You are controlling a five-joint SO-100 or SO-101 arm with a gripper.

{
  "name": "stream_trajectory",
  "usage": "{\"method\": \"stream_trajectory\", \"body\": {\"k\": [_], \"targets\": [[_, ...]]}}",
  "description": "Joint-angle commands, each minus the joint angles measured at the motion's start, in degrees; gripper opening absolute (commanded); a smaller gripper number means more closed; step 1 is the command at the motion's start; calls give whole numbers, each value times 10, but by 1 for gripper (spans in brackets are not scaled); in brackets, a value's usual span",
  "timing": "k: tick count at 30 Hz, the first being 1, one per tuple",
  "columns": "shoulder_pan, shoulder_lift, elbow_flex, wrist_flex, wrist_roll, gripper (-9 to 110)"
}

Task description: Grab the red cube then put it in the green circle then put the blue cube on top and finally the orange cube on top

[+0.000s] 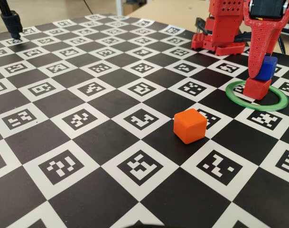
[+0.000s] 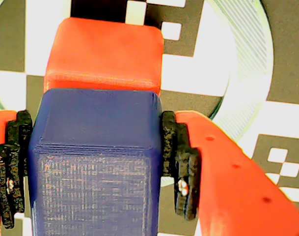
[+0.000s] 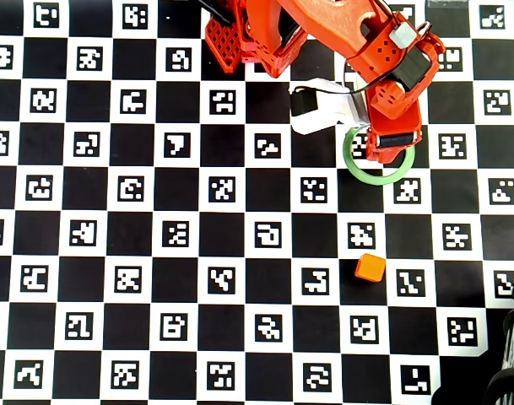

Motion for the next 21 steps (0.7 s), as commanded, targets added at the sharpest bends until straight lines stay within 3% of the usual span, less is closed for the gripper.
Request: {"method": "stream_trajectory", "body": {"k": [1,14,21], "targets": [[-2,8,-7,-2,-7,6],[0,9,-6,-1,-10,7],[0,15,-3,-2,-13,18]]}}
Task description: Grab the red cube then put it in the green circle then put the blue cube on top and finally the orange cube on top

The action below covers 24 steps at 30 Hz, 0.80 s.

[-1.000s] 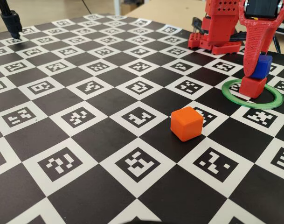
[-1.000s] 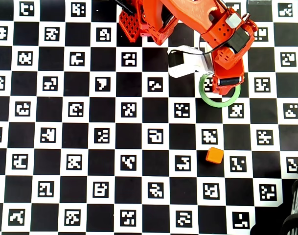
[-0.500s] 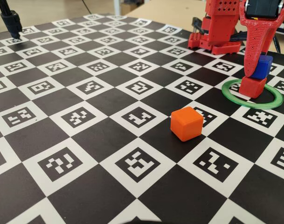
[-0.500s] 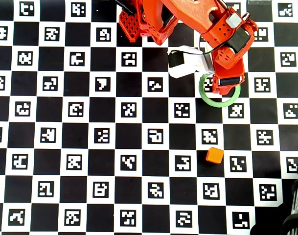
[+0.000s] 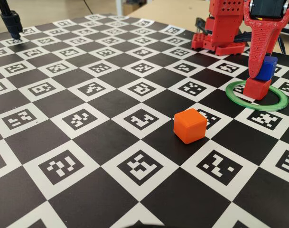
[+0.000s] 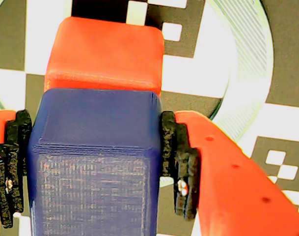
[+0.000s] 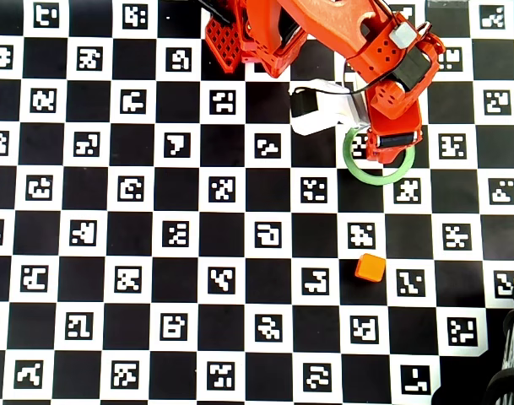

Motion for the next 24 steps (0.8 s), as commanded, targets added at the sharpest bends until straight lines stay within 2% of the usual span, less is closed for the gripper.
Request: {"method": "stream_trajectory", "body": {"k": [1,8,24], "targets": [[0,15,-3,0,-1,20],[-5,16,-1,4,9,28],[-2,57,-3,17,-4,31]]}}
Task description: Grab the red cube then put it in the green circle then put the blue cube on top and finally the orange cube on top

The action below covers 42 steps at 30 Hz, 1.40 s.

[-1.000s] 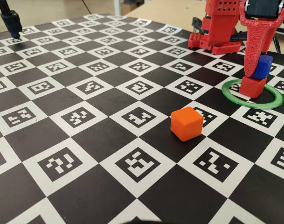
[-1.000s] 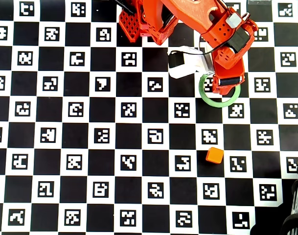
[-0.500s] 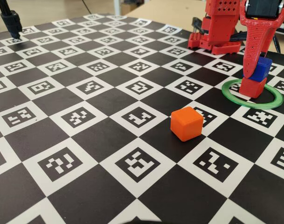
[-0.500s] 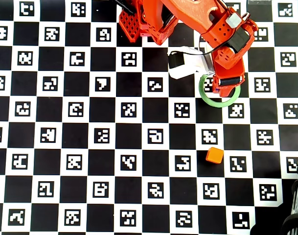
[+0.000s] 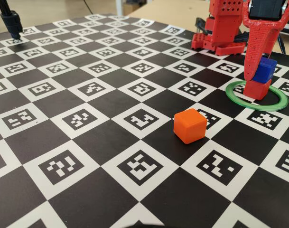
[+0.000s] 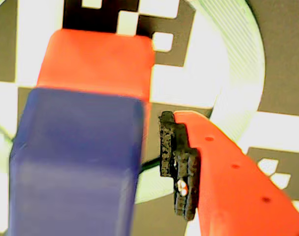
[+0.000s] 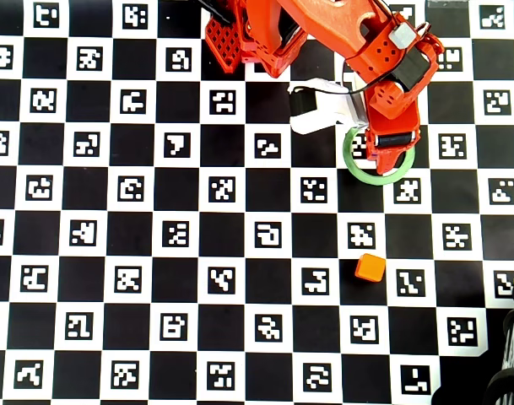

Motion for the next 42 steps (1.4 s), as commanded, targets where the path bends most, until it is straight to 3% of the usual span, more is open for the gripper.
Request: {"method": "stream_trajectory", "body": {"k": [1,12,22,42], "targets": [[0,67,-10,9,-16,31],[41,123,-52,89,-85,33],[112,110,-190,182,-141,34],[143,-234,-564,264,-160,36]]}}
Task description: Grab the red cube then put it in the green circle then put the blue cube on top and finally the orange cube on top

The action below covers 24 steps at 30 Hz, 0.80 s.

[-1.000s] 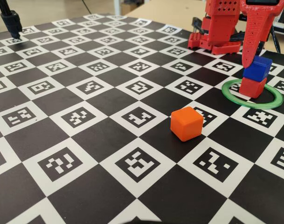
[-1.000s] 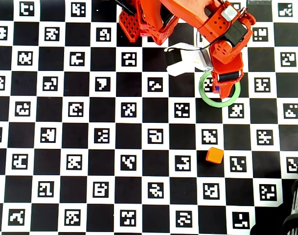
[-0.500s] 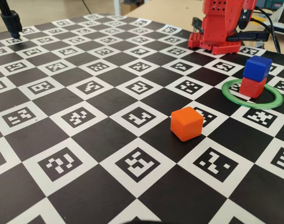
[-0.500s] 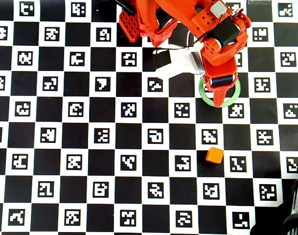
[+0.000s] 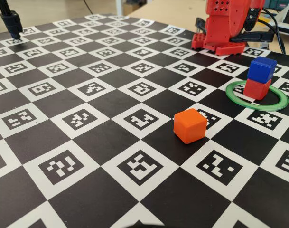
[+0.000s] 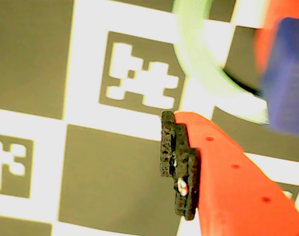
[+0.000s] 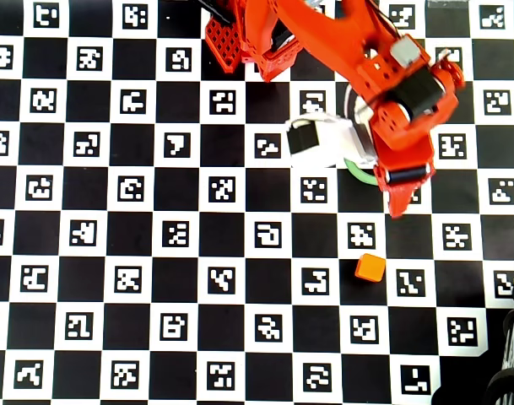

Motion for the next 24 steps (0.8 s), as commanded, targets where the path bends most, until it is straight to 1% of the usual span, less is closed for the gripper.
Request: {"method": "stream_trajectory", "body": {"k": [1,7,17,24], "targets": [[9,-41,-110,13,0,37],[12,-122,-180,10,-11,38],[58,-256,-296,4,-6,38],[80,-293,-320,-21,-13,38]]}}
